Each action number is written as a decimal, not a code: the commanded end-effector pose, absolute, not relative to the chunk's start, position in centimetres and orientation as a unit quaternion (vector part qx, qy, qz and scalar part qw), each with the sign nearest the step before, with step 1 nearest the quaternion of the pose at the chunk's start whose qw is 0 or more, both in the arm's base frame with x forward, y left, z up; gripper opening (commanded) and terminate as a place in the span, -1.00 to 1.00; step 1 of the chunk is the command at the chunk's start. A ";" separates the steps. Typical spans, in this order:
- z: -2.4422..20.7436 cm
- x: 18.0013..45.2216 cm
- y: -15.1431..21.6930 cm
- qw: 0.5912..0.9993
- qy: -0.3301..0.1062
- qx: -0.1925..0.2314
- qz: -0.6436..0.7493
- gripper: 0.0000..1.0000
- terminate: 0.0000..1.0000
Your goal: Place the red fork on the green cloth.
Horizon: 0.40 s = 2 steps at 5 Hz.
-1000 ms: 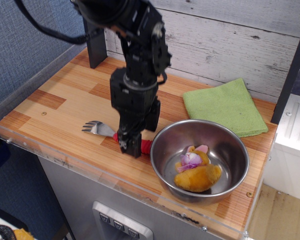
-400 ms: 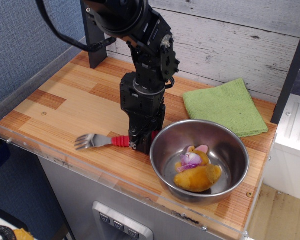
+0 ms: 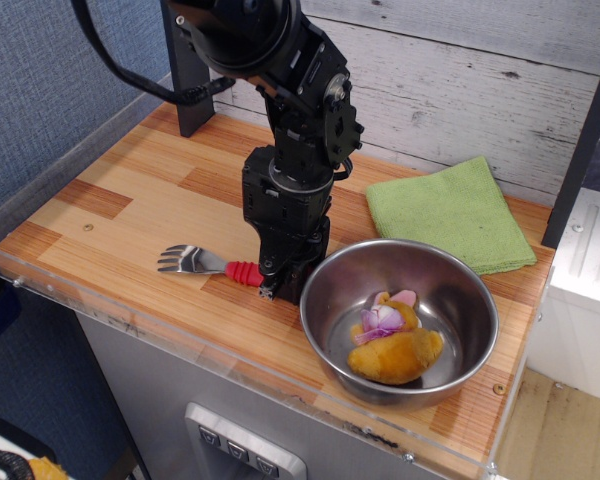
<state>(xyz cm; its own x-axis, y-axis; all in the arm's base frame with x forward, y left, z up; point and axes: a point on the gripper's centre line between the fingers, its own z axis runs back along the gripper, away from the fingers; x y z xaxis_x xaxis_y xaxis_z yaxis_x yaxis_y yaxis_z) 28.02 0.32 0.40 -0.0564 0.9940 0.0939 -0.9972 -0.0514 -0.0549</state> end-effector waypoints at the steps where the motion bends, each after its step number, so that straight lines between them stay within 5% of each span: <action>1: 2.1 27.8 0.8 0.679 -0.065 -0.002 0.731 -1.00 -1.00; 2: 4.3 27.9 1.8 0.661 -0.081 -0.012 0.746 -1.00 -1.00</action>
